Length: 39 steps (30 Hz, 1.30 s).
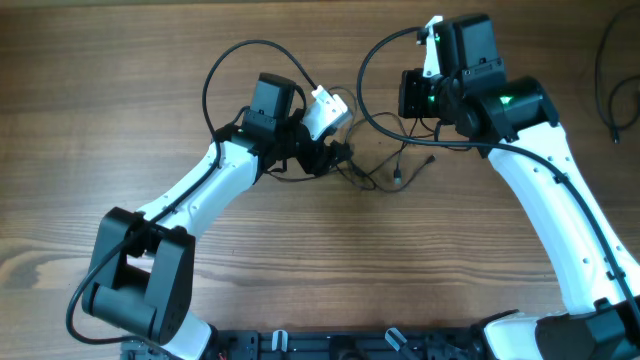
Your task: Untangle cables
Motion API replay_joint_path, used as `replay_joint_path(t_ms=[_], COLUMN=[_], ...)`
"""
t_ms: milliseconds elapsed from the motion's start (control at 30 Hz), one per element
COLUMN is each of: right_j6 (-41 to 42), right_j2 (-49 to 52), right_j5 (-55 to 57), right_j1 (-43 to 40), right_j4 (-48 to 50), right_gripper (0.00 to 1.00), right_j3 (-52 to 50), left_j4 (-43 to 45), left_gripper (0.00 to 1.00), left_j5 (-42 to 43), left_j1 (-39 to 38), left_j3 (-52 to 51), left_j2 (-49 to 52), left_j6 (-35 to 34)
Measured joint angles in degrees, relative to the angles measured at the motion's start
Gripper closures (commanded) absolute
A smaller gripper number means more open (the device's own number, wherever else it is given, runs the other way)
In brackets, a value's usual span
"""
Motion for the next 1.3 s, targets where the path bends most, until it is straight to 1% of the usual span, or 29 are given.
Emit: replay_joint_path(t_ms=[233,433,467,500,533,567,667,767,833,900,1000,1100,1167,1300], right_j6=[1.51,2.34,2.34,2.34,2.21,2.67,2.32,-0.63,-3.69,-6.88,-10.45,-13.81,-16.0,-19.69], right_j2=[0.0,0.0,0.0,0.0,0.0,0.09,1.25,3.52,4.35,4.72,5.64,7.21,7.54,7.61], right_j5=[1.25,6.51,6.75,6.95,7.17,7.39,7.63,5.53,2.03,-3.21,-8.72,-11.13,-12.0,-13.94], right_j1=[0.0,0.0,0.0,0.0,0.0,0.0,0.0,-0.02,0.0,0.0,0.0,0.04,0.26,1.25], right_j4=[0.96,-0.81,-0.79,-0.79,-0.81,-0.74,-0.9,-1.2,-1.49,-3.34,-7.52,-10.97,-11.56,-11.63], right_gripper=[0.96,0.95,0.84,0.76,0.62,0.57,0.44,0.38,0.3,0.26,0.25,0.22,0.19,0.18], right_j3=[0.0,0.0,-0.09,-0.31,-0.68,-1.27,-2.67,-3.26,-3.28,-3.28,-3.28,-3.54,-4.57,-8.0], left_j4=[-0.39,-0.37,-0.42,-0.46,-0.81,-1.4,-2.16,-2.12,-2.14,-2.25,-3.1,-4.66,-5.44,-5.66], left_gripper=[0.45,0.46,0.46,0.46,0.47,0.46,0.42,0.37,0.36,0.36,0.36,0.36,0.36,0.36], left_j5=[-0.02,0.0,0.0,0.0,0.0,0.0,-0.81,-4.33,-7.26,-9.64,-11.37,-11.89,-12.17,-12.26], left_j1=[0.0,0.02,0.04,0.07,0.11,0.11,0.76,2.32,3.61,5.33,7.76,9.11,9.4,9.38], left_j3=[0.0,0.0,0.0,0.0,0.0,0.0,-0.02,0.0,0.0,0.0,0.02,0.02,0.02,0.02], left_j2=[5.31,5.51,5.51,5.51,5.51,5.46,3.34,-2.51,-6.51,-10.43,-13.38,-13.64,-13.64,-13.64], left_j6=[-1.55,-3.08,-3.28,-3.54,-3.65,-3.91,-5.25,-7.98,-9.75,-11.3,-12.87,-13.6,-13.86,-14.25])
